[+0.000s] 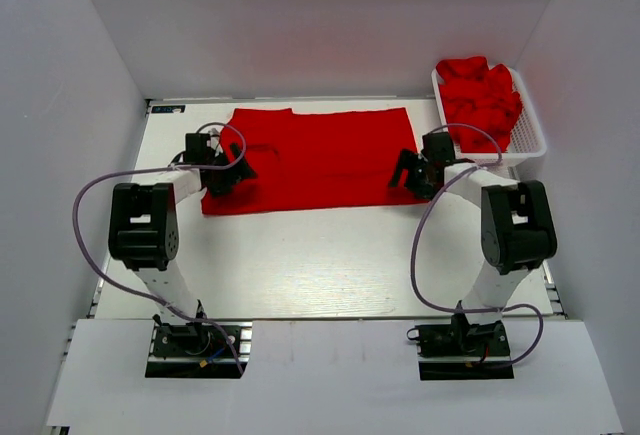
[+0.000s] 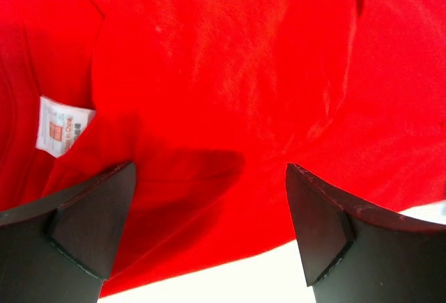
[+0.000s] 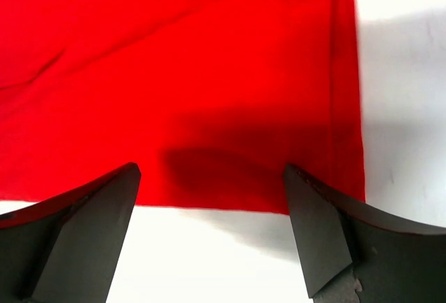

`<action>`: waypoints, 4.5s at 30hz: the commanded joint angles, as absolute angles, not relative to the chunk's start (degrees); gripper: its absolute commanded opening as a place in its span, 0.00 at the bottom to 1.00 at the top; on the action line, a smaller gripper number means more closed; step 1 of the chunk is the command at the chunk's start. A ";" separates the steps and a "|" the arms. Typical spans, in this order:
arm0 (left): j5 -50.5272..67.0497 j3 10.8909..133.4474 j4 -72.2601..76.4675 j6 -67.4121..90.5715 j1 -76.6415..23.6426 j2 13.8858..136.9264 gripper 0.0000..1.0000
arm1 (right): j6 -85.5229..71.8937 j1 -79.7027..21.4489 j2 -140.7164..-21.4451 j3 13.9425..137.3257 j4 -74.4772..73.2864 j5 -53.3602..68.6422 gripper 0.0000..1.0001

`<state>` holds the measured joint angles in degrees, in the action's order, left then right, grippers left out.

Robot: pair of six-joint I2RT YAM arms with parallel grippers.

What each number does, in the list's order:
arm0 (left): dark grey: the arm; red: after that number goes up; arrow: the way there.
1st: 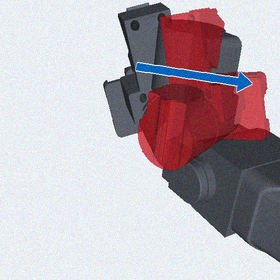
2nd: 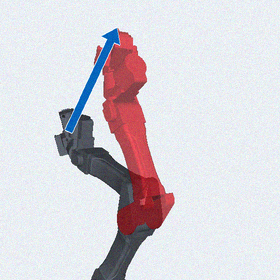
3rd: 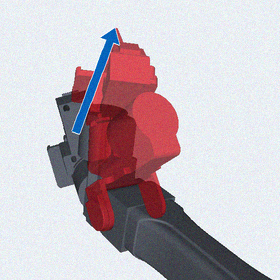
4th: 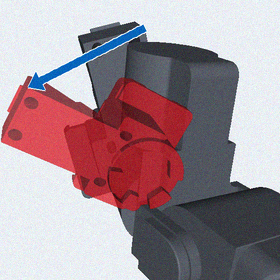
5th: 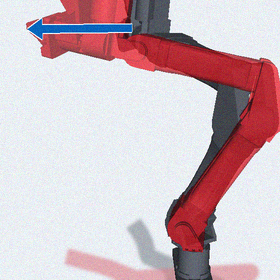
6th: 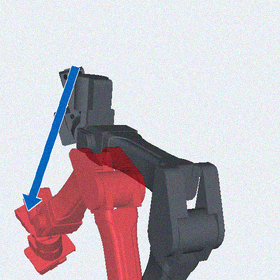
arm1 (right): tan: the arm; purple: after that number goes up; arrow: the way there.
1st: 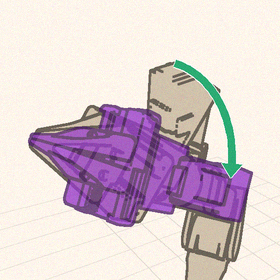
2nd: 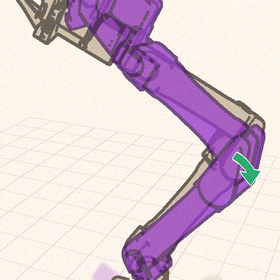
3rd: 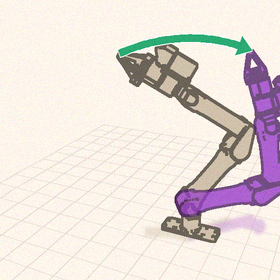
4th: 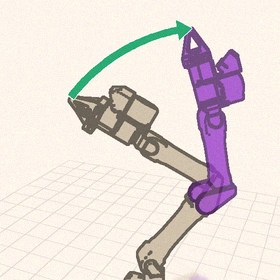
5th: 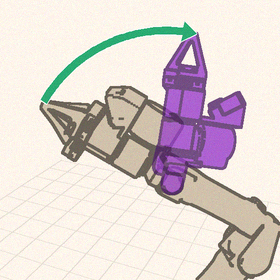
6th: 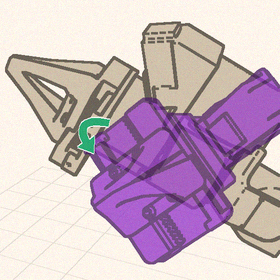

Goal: Fold and stack the t-shirts
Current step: Fold the flattened tshirt in 1/3 of the way, then grap the side of the flattened tshirt furthest away from the robot with both arms, then fold the other side of the tshirt into a rectangle

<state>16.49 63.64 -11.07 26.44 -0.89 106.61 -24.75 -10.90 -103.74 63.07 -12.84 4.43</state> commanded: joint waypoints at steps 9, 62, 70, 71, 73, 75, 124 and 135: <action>6.95 38.23 -33.12 33.13 -1.32 75.38 1.00 | -29.80 -11.60 -77.90 37.27 -16.70 6.23 0.90; 6.86 87.10 -17.85 23.55 2.46 124.63 0.00 | -17.06 -12.74 -104.85 80.76 -16.09 -2.55 0.90; 7.38 82.80 -9.68 21.98 2.46 117.17 0.00 | -15.38 -12.39 -114.41 91.12 -16.96 -6.76 0.90; 7.90 81.84 -8.97 21.97 2.46 115.68 0.00 | -15.55 -12.57 -115.22 92.80 -17.05 -6.85 0.90; 7.91 81.04 -7.83 21.36 2.46 114.53 0.00 | -15.47 -12.48 -118.63 96.39 -17.93 -6.94 0.90; 9.05 81.04 -7.12 21.36 2.46 113.83 0.00 | -15.38 -12.57 -120.23 97.99 -18.11 -7.47 0.90; 14.85 85.87 -8.09 18.11 1.93 114.52 0.00 | -14.68 -12.31 -130.35 107.84 -12.22 -9.75 0.00; 16.17 83.24 -9.84 15.82 1.93 109.78 0.00 | -14.94 -12.39 -119.37 95.21 -4.84 -8.70 0.00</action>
